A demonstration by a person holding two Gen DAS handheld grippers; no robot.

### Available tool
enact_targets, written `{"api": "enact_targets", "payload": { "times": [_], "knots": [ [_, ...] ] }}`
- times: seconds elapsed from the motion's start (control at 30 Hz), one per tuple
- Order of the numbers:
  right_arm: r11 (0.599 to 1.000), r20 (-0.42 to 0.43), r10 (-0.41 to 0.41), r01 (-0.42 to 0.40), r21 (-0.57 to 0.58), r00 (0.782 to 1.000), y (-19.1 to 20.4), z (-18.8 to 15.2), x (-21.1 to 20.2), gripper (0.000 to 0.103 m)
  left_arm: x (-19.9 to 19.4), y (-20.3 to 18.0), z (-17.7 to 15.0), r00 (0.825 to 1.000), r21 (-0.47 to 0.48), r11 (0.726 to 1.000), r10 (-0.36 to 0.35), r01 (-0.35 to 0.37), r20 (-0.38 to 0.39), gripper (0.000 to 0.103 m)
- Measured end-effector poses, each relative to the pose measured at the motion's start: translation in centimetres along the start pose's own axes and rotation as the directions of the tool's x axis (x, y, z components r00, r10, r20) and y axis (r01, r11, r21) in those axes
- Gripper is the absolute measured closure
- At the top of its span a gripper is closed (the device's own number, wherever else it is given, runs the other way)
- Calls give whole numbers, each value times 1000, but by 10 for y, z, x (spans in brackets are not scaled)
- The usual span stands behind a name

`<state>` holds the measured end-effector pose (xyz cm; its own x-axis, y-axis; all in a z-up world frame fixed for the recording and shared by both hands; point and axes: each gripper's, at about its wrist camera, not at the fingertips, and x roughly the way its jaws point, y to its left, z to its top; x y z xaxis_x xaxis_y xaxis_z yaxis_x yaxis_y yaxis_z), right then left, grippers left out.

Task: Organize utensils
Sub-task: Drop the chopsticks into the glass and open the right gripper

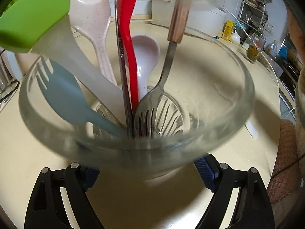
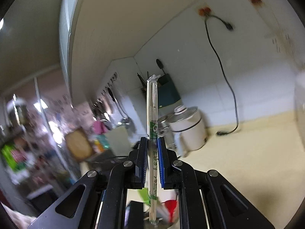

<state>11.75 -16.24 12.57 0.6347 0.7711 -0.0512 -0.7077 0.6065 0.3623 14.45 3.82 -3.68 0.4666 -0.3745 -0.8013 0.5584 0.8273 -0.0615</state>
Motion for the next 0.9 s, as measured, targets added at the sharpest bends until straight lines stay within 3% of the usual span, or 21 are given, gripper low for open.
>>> {"api": "enact_targets", "payload": {
  "times": [0.17, 0.37, 0.5, 0.9],
  "knots": [
    [993, -39, -58, 54, -104, 998, 18, -15, 15, 92, 0, 0, 0, 1000, 4, 1000, 5, -5, -1, 14],
    [989, -99, -65, 51, -142, 993, 23, -25, 26, 91, 0, -1, 0, 1000, 5, 1000, 7, -7, -1, 14],
    [982, -123, -82, 60, -177, 989, 31, -29, 31, 74, 0, -1, 0, 1000, 5, 1000, 6, -6, -1, 14],
    [984, -116, -132, 116, -134, 984, 19, -32, 9, 74, -1, -2, 0, 1000, 2, 1000, 4, -4, -1, 14]
  ]
}}
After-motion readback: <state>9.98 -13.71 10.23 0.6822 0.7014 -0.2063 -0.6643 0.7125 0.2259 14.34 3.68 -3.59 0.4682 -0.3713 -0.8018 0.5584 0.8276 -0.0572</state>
